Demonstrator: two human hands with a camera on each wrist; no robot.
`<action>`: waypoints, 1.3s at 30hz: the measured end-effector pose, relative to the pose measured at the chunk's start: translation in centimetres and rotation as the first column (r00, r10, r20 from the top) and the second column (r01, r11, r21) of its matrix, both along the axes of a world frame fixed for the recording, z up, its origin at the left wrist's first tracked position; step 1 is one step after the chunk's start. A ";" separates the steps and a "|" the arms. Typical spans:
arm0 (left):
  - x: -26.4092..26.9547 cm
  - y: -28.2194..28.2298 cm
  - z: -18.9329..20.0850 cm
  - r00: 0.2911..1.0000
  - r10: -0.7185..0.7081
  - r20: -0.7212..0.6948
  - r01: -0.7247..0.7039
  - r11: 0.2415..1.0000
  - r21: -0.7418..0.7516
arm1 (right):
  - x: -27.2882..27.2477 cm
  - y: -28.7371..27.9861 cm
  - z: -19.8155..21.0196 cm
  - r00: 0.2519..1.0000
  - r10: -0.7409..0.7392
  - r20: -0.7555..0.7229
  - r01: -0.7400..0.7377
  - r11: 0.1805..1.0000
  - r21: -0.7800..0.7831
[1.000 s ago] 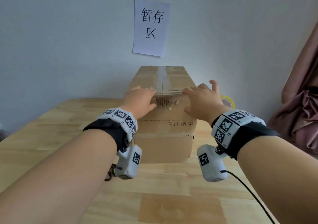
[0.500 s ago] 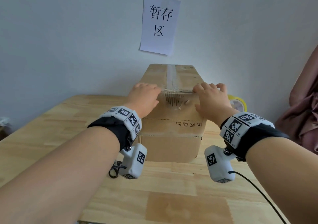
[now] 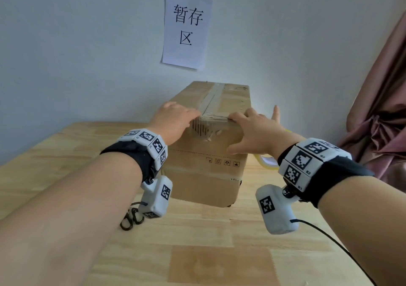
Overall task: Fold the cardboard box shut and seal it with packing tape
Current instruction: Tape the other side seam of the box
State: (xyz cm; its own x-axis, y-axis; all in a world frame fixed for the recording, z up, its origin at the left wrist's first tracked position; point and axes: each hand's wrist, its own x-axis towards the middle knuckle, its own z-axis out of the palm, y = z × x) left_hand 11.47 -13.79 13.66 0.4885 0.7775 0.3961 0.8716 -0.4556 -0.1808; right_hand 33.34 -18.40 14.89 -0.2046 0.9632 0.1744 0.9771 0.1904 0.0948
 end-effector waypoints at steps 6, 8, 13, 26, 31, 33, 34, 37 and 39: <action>1.2 -1.3 -0.5 0.999 0.032 0.003 -0.032 0.998 0.054 | -0.8 -1.4 1.9 0.968 0.016 -0.249 -0.054 0.988 -0.148; 2.7 -2.2 -1.2 0.997 -0.071 0.025 0.069 0.996 0.047 | 0.0 -1.3 2.4 0.921 -0.003 -0.389 -0.066 0.984 -0.166; 5.0 -2.4 -2.3 0.986 -0.135 0.098 0.127 0.989 0.075 | 2.9 -1.3 2.3 0.838 0.000 -0.546 -0.106 0.981 -0.164; 4.7 0.1 -2.5 0.978 -0.181 0.099 0.172 0.981 0.092 | 5.3 2.4 1.5 0.950 0.108 -0.293 -0.153 0.979 -0.136; 3.6 1.0 -2.5 0.972 -0.225 0.063 0.215 0.967 0.134 | 5.2 3.2 0.9 0.934 0.148 -0.326 -0.174 0.983 -0.053; 3.3 1.3 -2.6 0.971 -0.228 0.069 0.217 0.966 0.144 | 5.1 3.3 0.8 0.938 0.157 -0.309 -0.176 0.984 -0.036; 3.1 1.3 -2.6 0.972 -0.221 0.079 0.208 0.968 0.144 | 5.0 3.2 0.7 0.936 0.161 -0.312 -0.176 0.984 -0.020; 2.5 1.5 -2.6 0.975 -0.191 0.117 0.173 0.974 0.145 | 4.0 2.9 0.7 0.928 0.157 -0.339 -0.159 0.987 0.020; 2.1 1.6 -2.7 0.975 -0.164 0.148 0.141 0.978 0.152 | 3.2 2.8 0.7 0.926 0.125 -0.357 -0.125 0.992 0.024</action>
